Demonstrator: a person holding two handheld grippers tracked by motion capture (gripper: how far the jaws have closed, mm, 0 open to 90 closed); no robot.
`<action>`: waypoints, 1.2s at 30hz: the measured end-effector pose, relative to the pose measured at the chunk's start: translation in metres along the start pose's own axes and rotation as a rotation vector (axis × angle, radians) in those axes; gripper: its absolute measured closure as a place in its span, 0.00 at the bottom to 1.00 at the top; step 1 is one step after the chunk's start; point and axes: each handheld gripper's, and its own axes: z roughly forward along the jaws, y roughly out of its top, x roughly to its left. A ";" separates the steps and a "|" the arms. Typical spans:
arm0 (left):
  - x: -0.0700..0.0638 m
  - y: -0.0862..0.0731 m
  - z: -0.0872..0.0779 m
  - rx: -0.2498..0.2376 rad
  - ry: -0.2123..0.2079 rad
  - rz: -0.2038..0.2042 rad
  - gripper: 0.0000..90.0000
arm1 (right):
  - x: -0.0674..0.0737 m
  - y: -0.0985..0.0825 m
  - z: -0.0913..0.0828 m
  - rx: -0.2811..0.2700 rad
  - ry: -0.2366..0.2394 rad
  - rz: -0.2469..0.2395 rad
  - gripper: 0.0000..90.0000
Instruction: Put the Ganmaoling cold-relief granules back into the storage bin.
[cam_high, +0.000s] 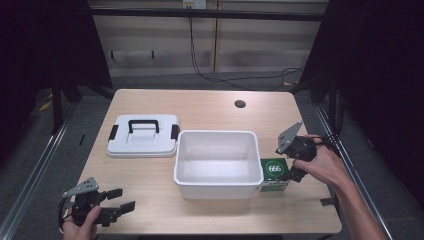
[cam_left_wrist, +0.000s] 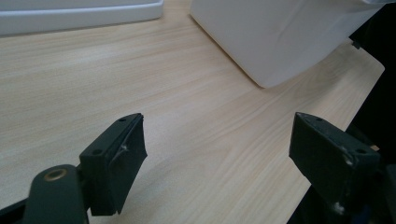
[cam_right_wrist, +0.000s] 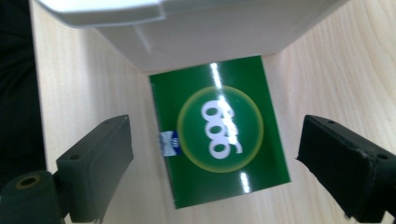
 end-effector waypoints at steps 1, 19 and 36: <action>0.000 0.000 0.000 0.004 0.001 0.001 0.21 | -0.001 0.001 0.002 0.011 0.000 -0.001 0.10; -0.001 0.000 0.000 0.002 -0.001 0.002 0.21 | -0.008 0.011 0.029 0.127 0.051 -0.078 0.10; -0.001 0.000 -0.001 0.002 -0.001 0.004 0.21 | -0.008 0.013 0.046 0.238 0.061 -0.096 0.14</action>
